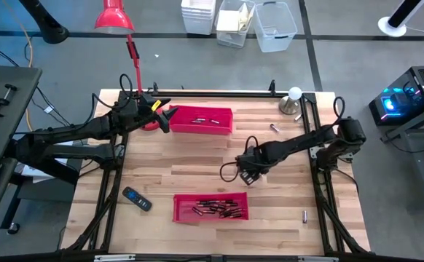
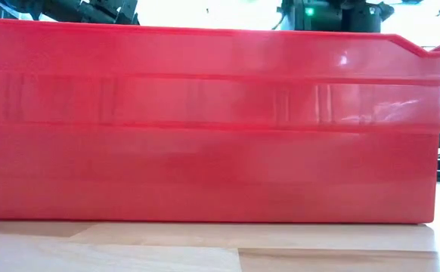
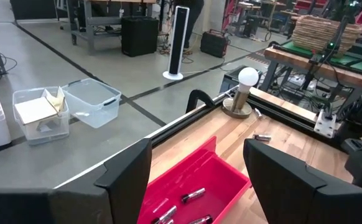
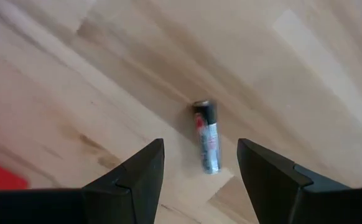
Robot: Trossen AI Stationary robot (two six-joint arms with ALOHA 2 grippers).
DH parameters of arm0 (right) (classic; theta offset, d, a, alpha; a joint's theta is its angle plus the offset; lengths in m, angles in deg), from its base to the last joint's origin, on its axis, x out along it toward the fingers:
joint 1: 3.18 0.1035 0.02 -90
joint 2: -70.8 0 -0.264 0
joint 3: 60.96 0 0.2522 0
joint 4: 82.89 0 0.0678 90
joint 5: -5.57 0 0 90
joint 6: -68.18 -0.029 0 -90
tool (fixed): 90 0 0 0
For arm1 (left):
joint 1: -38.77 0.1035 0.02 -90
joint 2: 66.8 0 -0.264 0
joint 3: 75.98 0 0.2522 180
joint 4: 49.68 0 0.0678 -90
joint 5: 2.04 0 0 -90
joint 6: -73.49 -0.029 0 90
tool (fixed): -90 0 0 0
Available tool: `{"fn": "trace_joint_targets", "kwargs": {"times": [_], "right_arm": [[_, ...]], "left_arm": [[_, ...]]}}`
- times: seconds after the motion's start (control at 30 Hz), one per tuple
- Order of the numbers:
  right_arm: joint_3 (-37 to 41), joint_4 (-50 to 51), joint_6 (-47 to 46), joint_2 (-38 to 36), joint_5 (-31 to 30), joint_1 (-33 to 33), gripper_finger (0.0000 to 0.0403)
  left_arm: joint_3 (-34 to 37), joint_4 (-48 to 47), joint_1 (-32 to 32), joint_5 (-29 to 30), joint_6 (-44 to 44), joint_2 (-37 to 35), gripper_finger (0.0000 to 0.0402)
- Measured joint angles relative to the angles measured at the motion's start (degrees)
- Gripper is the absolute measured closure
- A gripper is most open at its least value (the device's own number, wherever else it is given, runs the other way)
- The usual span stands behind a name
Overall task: Sort batteries
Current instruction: Put the silver battery into the top red bin
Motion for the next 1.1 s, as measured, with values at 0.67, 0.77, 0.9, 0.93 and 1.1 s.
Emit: {"fn": "trace_joint_targets", "kwargs": {"times": [0.67, 0.77, 0.9, 0.93, 1.1], "right_arm": [[10.1, -9.1, 1.4, -0.2, 1.1, -0.3, 0.0275], [10.2, -8.6, 1.9, -0.7, -0.7, -0.2, 0.0348], [8.9, -9.9, 1.1, -3.1, -8.7, -0.6, 0.037], [7.9, -9.9, 0.9, -4.4, -10.3, -1.3, 0.0368], [2.3, -18.6, 5.7, -6.4, -16.5, -8.3, 0.0368]], "left_arm": [[0.0, -0.6, 0.0, 0.0, -1.0, 0.0, 0.0154], [0.0, -1.0, 0.0, 0.0, -1.5, 0.0, 0.0154], [0.0, -1.0, 0.0, 0.0, -1.5, 0.0, 0.0154], [0.0, -1.0, 0.0, 0.0, -1.5, 0.0, 0.0154], [0.0, -0.9, 0.6, 0.0, -3.0, 0.3, 0.0154]]}}
